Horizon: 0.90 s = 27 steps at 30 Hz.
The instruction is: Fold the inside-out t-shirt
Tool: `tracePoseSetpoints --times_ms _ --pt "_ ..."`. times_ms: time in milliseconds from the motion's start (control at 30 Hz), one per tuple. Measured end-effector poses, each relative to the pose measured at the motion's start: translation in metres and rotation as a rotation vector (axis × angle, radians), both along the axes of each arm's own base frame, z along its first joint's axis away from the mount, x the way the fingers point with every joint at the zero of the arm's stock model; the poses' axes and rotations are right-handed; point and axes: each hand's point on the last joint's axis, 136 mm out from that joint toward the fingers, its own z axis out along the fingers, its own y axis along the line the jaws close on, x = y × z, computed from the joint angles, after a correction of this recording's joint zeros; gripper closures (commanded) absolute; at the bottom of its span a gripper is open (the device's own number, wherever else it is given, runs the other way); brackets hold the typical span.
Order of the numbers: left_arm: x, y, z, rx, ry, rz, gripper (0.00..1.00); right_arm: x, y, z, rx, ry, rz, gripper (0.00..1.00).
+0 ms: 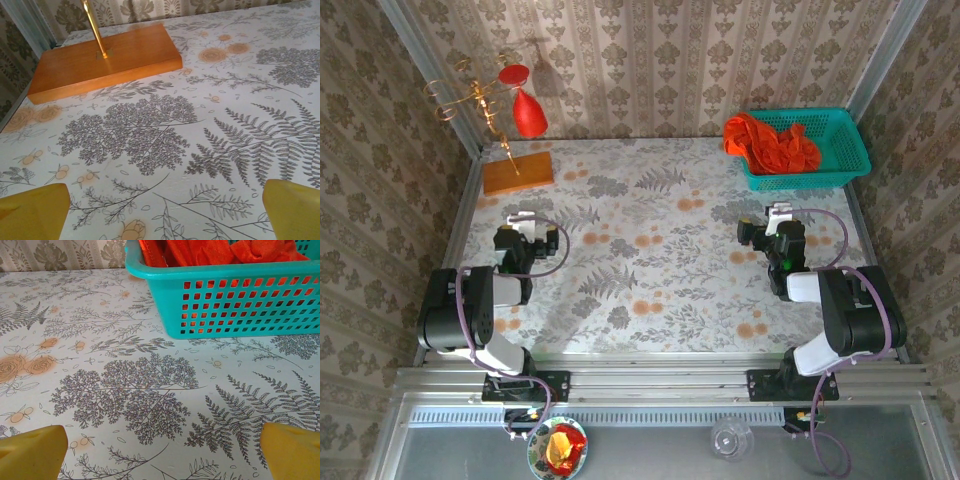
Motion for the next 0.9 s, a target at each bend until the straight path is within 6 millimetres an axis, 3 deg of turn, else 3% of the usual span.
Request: tracePoseSetpoints --times_ms 600,900 --pt "-0.001 0.002 0.001 0.0 0.006 0.006 0.0 -0.005 -0.002 -0.004 -0.005 0.045 -0.012 0.0" --pt "0.002 0.004 0.039 0.019 -0.022 0.055 0.0 0.002 -0.005 0.066 0.01 -0.026 -0.038 0.0"
